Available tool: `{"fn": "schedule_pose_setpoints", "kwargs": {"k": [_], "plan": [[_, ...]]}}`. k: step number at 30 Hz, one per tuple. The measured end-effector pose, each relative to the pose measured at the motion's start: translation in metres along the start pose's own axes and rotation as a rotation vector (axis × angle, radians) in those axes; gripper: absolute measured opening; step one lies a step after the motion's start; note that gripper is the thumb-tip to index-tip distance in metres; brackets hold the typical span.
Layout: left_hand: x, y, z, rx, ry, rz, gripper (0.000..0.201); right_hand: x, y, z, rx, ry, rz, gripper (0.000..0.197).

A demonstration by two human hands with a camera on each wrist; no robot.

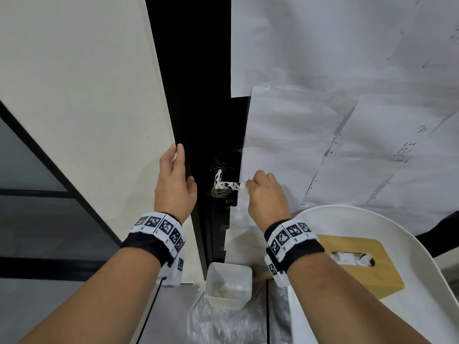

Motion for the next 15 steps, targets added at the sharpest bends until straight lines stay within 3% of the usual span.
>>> {"fn": "schedule_pose_setpoints", "kwargs": {"k": [10, 15], "plan": [[0.008, -0.004, 0.001, 0.022, 0.061, 0.069, 0.063, -0.003, -0.004, 0.006, -0.061, -0.078, -0.036, 0.03], [0.014, -0.014, -0.003, 0.138, 0.173, 0.141, 0.057, -0.002, -0.004, 0.007, -0.079, -0.086, -0.037, 0.032]]}}
Point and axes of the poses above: each hand's wrist, its own y-axis away from the middle knuckle, its own x-axis out of the back of the hand, z = x × y, the point moved 7 cm from there along -y, towards the middle knuckle, and after that the axes turned 4 degrees about z, right-handed, at the moved point
